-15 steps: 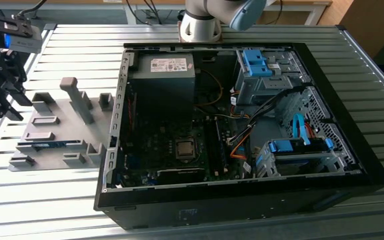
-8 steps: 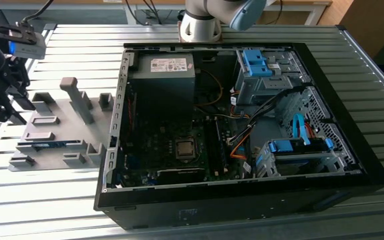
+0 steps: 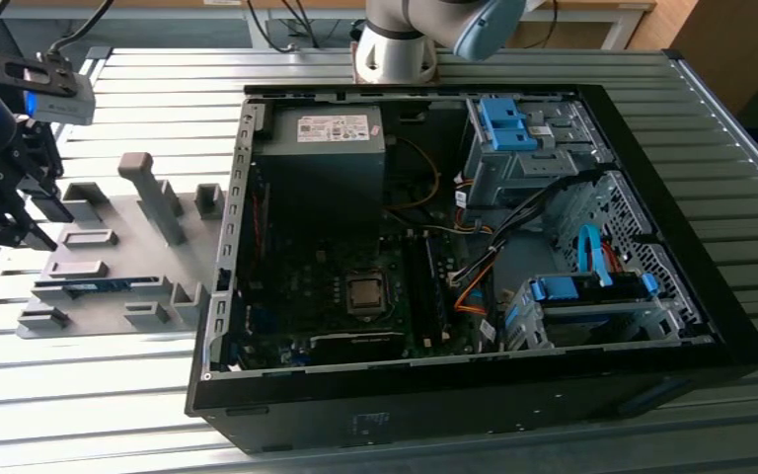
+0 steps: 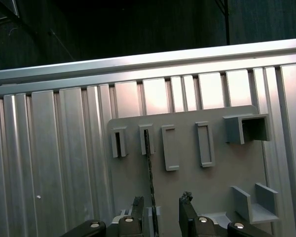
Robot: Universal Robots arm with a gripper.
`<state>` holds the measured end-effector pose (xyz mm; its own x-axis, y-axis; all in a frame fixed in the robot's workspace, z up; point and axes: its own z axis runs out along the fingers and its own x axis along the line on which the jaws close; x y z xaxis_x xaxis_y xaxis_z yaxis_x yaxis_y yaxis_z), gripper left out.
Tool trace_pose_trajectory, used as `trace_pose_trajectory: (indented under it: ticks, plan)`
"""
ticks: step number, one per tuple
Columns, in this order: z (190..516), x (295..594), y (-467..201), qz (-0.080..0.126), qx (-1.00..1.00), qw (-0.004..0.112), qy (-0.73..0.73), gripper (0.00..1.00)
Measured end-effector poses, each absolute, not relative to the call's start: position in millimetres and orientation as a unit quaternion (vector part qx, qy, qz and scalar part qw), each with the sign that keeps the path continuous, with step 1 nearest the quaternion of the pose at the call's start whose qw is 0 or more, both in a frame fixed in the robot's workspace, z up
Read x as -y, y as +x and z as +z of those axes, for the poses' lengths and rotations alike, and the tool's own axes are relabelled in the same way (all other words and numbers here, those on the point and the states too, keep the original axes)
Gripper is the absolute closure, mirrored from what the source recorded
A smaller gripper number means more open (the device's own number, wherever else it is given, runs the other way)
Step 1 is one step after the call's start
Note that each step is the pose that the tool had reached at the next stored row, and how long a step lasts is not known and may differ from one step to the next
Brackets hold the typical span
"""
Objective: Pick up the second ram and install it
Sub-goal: 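Pick up the second ram and move it above second insertion slot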
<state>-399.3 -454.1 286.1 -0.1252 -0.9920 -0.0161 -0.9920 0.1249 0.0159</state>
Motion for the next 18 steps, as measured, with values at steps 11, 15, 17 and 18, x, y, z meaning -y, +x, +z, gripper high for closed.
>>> trace_pose_trajectory:
  ticks: [11, 15, 17, 18]
  plan:
    - [283.8, 454.2, -399.3, 0.011, -0.75, 0.001, -0.661, 0.58]
    - [282.1, 454.2, -399.3, 0.011, -0.75, 0.001, -0.661, 0.58]
    - [282.1, 454.2, -399.3, 0.011, -0.75, 0.001, -0.661, 0.58]
    - [282.1, 454.2, -399.3, 0.011, -0.75, 0.001, -0.661, 0.58]
